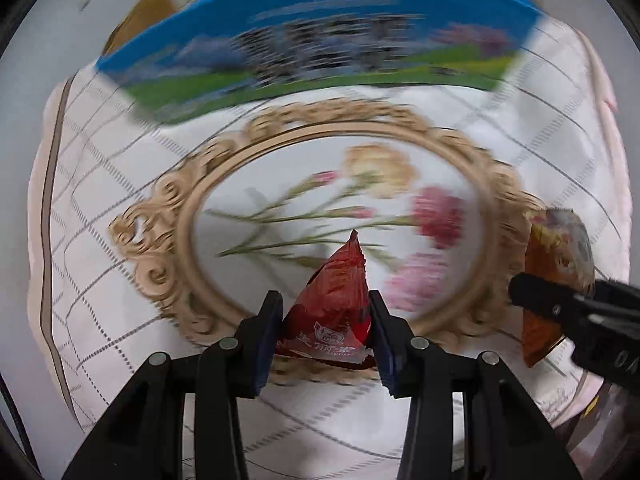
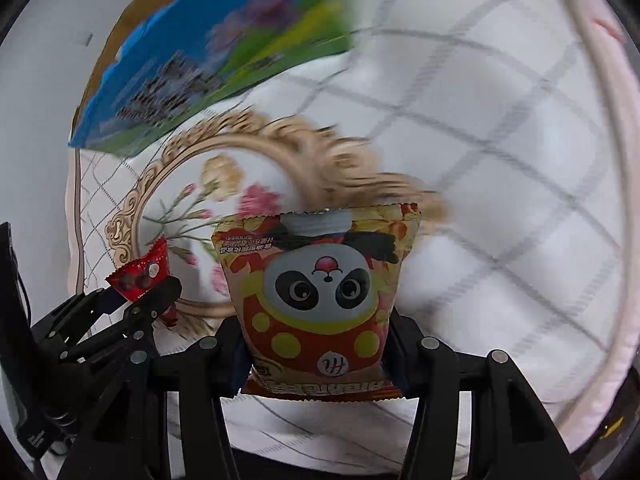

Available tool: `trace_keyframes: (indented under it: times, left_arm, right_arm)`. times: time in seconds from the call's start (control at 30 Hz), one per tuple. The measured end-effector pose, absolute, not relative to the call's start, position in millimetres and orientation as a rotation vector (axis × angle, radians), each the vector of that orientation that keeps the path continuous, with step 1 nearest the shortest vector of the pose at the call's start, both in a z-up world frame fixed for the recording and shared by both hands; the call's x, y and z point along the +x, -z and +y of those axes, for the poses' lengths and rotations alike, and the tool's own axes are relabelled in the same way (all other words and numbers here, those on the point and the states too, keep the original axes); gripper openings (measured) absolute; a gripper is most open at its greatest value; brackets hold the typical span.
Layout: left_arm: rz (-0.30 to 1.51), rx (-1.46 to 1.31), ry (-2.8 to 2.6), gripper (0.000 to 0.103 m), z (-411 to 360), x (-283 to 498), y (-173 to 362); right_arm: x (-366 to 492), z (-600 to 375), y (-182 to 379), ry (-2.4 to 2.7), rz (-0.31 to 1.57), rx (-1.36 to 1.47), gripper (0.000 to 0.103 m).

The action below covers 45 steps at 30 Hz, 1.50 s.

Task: Organize snacks
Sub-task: 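Grasp the red triangular candy packet with left tool while right tool grasps the panda packet, then lower both packets into the box and open both tools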

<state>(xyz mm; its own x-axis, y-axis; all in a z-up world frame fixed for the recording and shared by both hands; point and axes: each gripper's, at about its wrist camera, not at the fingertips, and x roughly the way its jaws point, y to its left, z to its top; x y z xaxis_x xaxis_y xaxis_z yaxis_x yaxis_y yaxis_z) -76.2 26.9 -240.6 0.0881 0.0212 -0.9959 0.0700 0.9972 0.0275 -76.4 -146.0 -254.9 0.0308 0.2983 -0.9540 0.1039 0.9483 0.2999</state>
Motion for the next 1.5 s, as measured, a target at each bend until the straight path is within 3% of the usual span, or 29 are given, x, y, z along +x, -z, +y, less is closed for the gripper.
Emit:
trace_keyframes:
  times: [0.53, 0.9, 1.23, 1.5]
  left_arm:
    - [1.532, -0.017, -0.022, 0.041, 67.4, -70.1, 302.1]
    - [1.514, 0.002, -0.016, 0.044, 62.6, -71.3, 300.9]
    - [1.502, -0.041, 0.015, 0.040, 66.7, -85.2, 266.5]
    - [1.404, -0.115, 0.090, 0.040, 72.6, -71.6, 189.5]
  right_arm:
    - [-70.3, -109.5, 283.6, -0.125, 1.580, 0.185, 0.061]
    - [-72.5, -73.0, 298.3, -0.125, 1.585, 0.115, 0.066]
    - [-86.9, -76.0, 281.7, -0.122, 1.531, 0.154, 0.056]
    - [-84.8, -92.4, 230.9, -0.183, 1.455, 0.236, 0.055]
